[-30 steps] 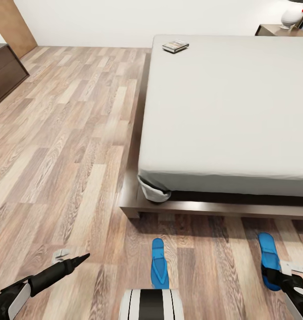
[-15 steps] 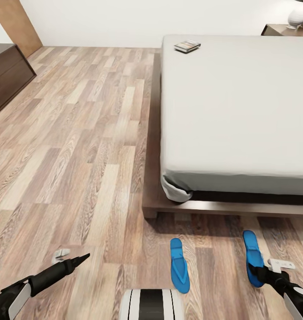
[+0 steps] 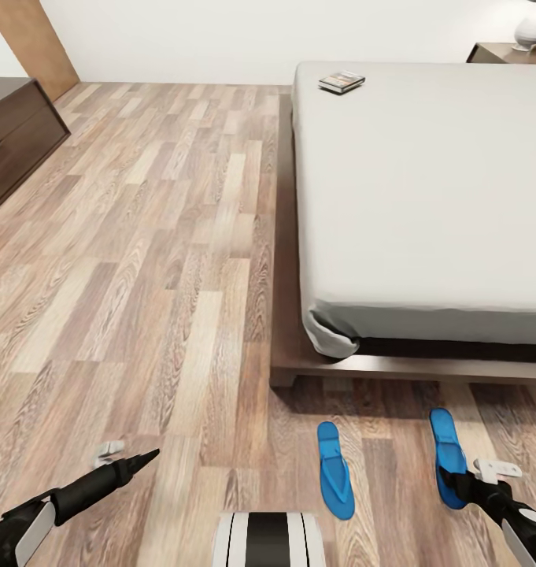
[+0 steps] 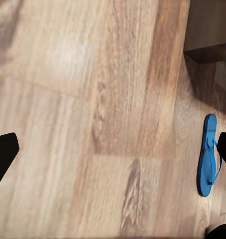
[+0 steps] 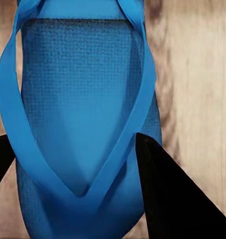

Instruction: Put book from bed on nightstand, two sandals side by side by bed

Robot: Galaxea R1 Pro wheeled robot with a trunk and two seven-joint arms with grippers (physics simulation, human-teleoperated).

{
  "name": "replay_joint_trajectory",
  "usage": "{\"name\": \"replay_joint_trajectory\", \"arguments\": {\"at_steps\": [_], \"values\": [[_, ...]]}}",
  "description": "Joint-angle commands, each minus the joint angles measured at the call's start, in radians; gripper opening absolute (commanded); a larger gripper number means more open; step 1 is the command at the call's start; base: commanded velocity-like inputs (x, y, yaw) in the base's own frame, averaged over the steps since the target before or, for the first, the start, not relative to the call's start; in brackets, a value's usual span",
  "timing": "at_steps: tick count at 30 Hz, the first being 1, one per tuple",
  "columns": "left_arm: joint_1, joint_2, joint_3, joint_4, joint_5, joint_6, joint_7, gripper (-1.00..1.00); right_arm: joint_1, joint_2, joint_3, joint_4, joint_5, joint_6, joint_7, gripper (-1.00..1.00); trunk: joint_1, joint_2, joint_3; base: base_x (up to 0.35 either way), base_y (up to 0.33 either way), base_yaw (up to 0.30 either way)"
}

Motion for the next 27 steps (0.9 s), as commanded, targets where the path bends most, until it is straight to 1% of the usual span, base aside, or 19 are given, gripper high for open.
{"name": "replay_joint_trajectory", "arguments": {"at_steps": [1,11,13,14,15,17,20,27], "values": [[0.0,0.0,0.001,0.0,0.007,0.01,-0.004,1.0,0.0,0.0,-0.004,0.0,-0.01,0.002,0.005,-1.0,0.0,0.0,-0.001,0.0,0.271,0.0],[0.0,0.0,0.001,0.0,0.007,0.011,-0.003,1.0,0.0,0.0,-0.003,0.0,-0.01,0.002,-0.003,-1.0,0.0,0.0,-0.001,0.0,0.282,0.0],[-0.001,0.0,0.001,0.0,0.007,0.012,-0.002,1.0,0.0,0.001,-0.003,0.0,-0.01,0.003,-0.069,-1.0,0.0,0.0,-0.001,0.0,0.283,0.0],[0.0,0.0,0.001,0.0,0.007,0.011,-0.002,1.0,0.0,0.001,-0.003,-0.001,-0.01,0.003,-0.114,-1.0,0.0,0.0,-0.001,0.0,0.283,0.0],[0.0,0.0,0.001,0.0,0.007,0.011,-0.001,1.0,0.0,0.002,-0.003,-0.001,-0.009,0.003,-0.18,-1.0,0.0,0.0,-0.001,0.0,0.282,0.0],[0.0,0.0,0.001,0.0,0.007,0.012,0.0,1.0,0.0,0.003,-0.003,-0.002,-0.009,0.003,-0.23,-1.0,0.0,0.0,-0.001,0.0,0.267,0.0],[0.0,0.0,0.001,0.001,0.007,0.012,0.0,1.0,0.0,0.003,-0.003,-0.002,-0.008,0.003,-0.256,-1.0,0.0,0.0,-0.001,0.0,0.141,0.0],[0.0,0.0,0.001,0.001,0.007,0.012,0.0,1.0,0.0,0.002,-0.002,-0.003,-0.007,0.003,-0.264,-1.0,0.0,0.0,-0.001,0.0,0.062,0.0]]}}
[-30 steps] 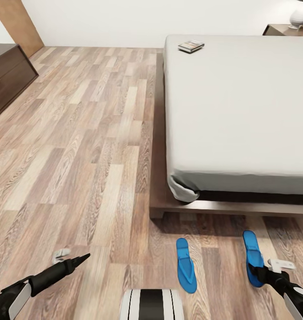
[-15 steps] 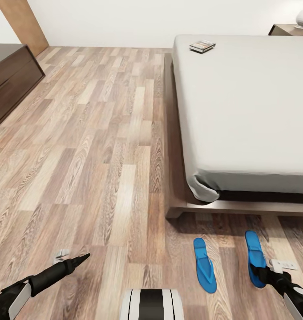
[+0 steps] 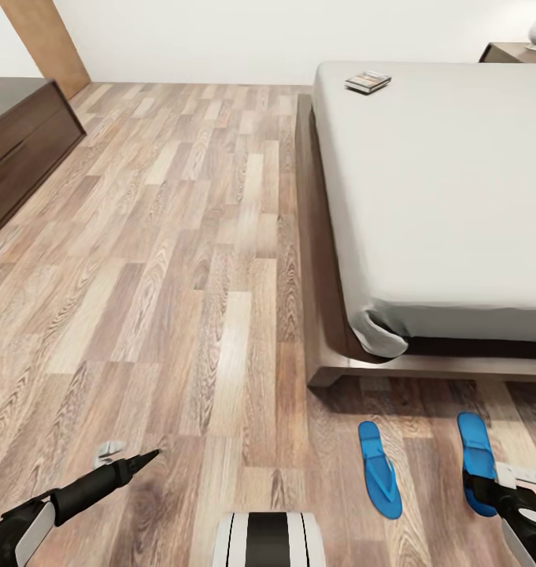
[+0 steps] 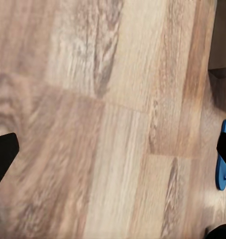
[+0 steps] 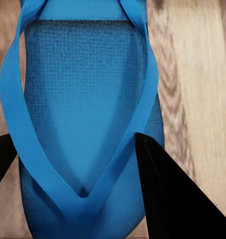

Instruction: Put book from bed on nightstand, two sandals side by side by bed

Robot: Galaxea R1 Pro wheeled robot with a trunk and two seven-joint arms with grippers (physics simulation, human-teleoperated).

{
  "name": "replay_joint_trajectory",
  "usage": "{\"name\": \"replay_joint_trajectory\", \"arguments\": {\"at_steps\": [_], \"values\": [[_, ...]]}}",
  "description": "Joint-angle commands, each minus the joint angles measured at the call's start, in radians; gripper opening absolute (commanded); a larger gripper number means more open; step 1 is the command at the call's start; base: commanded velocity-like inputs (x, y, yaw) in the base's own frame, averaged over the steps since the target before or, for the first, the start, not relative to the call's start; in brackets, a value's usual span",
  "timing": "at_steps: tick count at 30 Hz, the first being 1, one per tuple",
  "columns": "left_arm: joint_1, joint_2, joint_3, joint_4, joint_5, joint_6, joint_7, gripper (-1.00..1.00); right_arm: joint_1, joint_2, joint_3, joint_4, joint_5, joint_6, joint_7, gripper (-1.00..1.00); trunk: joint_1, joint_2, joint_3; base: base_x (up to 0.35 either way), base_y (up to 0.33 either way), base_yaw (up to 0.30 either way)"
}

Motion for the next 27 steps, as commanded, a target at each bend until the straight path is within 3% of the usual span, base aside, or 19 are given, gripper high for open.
{"name": "replay_joint_trajectory", "arguments": {"at_steps": [1,10,13,18,27], "values": [[0.0,0.0,0.001,0.0,0.007,0.011,-0.003,1.0,0.0,0.0,0.002,-0.002,-0.011,0.001,-0.005,-1.0,0.0,0.0,-0.001,0.0,0.207,0.0],[-0.001,0.0,0.001,0.001,0.007,0.011,-0.003,1.0,0.0,-0.001,0.003,-0.001,-0.013,0.004,-0.002,-1.0,0.0,0.0,-0.001,0.0,0.266,0.0],[0.0,0.0,0.001,0.001,0.007,0.011,-0.003,1.0,0.0,-0.001,0.002,0.0,-0.013,0.042,0.003,-1.0,0.0,0.0,-0.001,0.0,0.111,0.0],[0.0,-0.001,0.001,0.001,0.007,0.01,-0.002,1.0,0.0,-0.002,0.001,-0.001,-0.013,0.104,0.142,-1.0,0.0,0.0,-0.001,0.0,0.015,0.0],[0.0,-0.002,0.0,0.001,0.005,0.01,0.0,1.0,0.001,-0.001,0.003,-0.007,-0.01,0.097,0.158,-1.0,0.0,0.0,-0.001,0.052,0.043,0.0]]}}
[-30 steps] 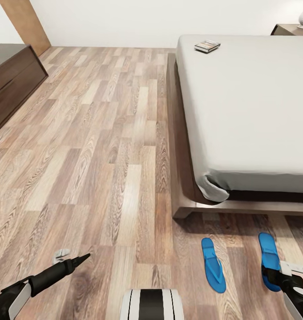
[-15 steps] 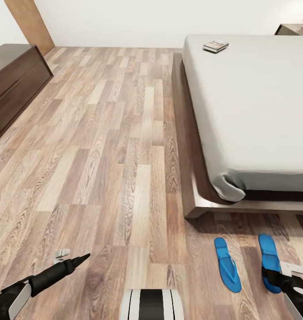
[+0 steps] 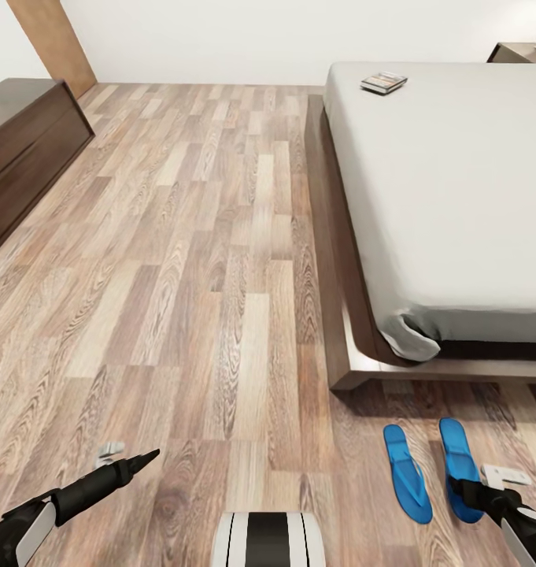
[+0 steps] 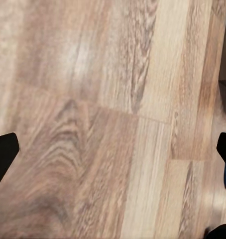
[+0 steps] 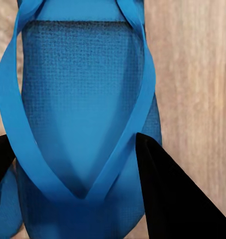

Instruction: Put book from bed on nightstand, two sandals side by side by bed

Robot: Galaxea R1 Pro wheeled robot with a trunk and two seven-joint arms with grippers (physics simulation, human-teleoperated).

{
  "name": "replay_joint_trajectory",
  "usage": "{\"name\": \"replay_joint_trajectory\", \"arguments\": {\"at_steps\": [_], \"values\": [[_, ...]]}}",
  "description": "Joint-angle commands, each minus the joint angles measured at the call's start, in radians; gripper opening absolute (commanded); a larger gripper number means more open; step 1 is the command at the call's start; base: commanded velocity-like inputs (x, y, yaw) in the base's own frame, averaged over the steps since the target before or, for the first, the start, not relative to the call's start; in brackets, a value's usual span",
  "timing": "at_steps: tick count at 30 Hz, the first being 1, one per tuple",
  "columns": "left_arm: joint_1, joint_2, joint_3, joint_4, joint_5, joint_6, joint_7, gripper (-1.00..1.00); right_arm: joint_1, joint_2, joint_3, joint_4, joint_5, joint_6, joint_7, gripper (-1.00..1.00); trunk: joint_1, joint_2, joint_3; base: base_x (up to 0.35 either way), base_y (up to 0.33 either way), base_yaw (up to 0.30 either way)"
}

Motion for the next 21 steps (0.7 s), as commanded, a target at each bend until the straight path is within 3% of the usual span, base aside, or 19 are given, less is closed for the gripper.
{"name": "replay_joint_trajectory", "arguments": {"at_steps": [1,16,21], "values": [[0.0,0.0,0.001,0.0,0.006,0.01,-0.003,1.0,0.0,0.0,-0.003,-0.002,-0.01,0.006,0.003,-1.0,0.0,0.0,-0.001,0.052,0.043,0.0],[0.0,0.0,-0.001,0.0,0.007,0.01,-0.003,1.0,0.0,0.0,-0.005,-0.005,-0.01,0.004,0.006,-1.0,0.0,0.0,-0.001,0.004,0.003,0.0],[0.0,0.0,-0.001,0.0,0.007,0.01,-0.003,1.0,0.0,0.0,-0.005,-0.006,-0.01,0.004,0.006,-1.0,0.002,-0.001,-0.02,0.0,0.0,0.0]]}}
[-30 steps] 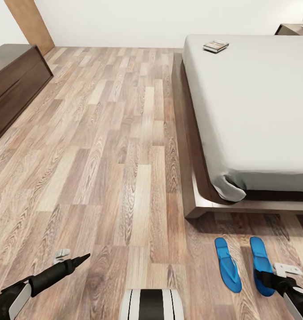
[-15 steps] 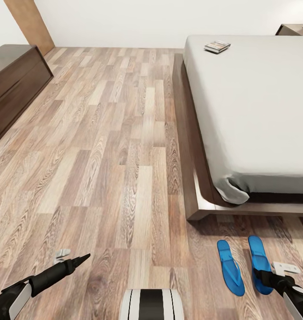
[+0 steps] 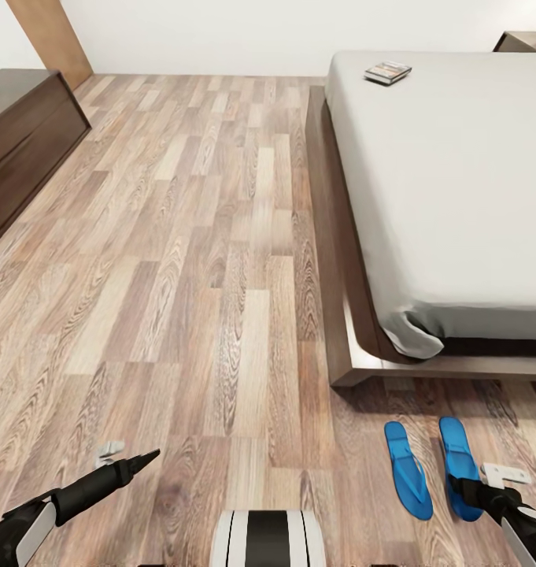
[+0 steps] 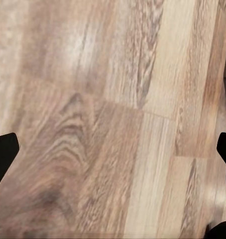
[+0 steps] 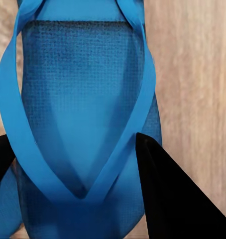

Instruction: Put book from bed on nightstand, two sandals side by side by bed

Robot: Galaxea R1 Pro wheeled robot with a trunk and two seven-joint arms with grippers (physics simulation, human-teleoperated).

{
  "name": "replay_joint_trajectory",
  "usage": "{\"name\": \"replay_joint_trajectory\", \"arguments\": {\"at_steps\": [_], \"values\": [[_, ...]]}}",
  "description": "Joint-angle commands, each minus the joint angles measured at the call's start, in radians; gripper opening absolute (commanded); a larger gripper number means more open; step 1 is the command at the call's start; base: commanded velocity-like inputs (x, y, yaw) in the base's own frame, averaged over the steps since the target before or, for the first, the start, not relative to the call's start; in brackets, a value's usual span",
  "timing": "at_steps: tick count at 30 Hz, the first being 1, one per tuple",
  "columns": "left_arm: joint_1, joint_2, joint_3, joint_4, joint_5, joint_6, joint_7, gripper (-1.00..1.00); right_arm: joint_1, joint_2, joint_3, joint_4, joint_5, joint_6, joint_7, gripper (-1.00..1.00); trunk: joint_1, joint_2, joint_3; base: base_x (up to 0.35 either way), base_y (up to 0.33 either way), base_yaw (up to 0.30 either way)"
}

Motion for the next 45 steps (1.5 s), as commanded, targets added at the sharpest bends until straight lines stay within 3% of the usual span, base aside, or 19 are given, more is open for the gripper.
{"name": "replay_joint_trajectory", "arguments": {"at_steps": [1,21,45], "values": [[0.0,0.0,0.001,0.0,0.006,0.01,-0.003,1.0,0.0,0.0,-0.003,-0.002,-0.011,0.006,0.003,-1.0,0.0,0.0,-0.005,0.0,0.0,0.0],[0.0,-0.001,0.001,0.0,0.006,0.01,-0.003,1.0,0.0,0.001,-0.002,-0.002,-0.01,0.005,-0.001,-1.0,0.009,-0.005,-0.082,0.0,0.0,0.0],[-0.001,0.0,0.001,0.0,0.006,0.011,-0.004,1.0,-0.001,0.001,-0.002,-0.002,-0.01,0.005,-0.001,-1.0,0.009,-0.005,-0.082,0.066,0.0,0.0]]}}
